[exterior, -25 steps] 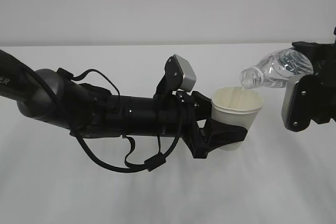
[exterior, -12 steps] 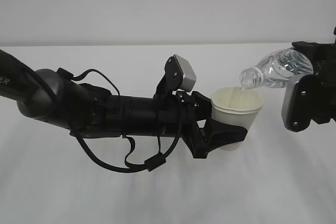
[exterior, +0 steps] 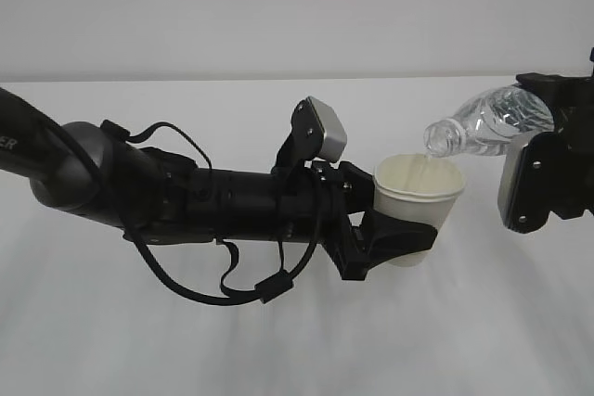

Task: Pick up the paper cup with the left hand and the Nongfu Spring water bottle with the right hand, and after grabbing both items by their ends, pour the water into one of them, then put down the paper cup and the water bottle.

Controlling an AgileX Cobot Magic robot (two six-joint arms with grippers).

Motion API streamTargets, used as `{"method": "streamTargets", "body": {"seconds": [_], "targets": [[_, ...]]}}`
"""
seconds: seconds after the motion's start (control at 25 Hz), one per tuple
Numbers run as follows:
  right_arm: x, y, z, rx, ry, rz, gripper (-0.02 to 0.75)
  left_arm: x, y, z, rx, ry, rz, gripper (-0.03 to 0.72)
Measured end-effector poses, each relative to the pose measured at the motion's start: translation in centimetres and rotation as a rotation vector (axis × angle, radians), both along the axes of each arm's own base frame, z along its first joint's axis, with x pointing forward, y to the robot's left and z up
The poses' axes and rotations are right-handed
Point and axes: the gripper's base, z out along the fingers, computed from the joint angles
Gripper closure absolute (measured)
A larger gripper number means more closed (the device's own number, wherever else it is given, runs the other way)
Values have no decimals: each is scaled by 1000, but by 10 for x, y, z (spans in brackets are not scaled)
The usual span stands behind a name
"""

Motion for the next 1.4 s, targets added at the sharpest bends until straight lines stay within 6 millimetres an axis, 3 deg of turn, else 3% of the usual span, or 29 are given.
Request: {"method": "streamTargets", "body": {"seconds": [1.4], "targets": [[0,0,0,-8,-3,2,328,0,0,0,2,-1,-1,214]]}}
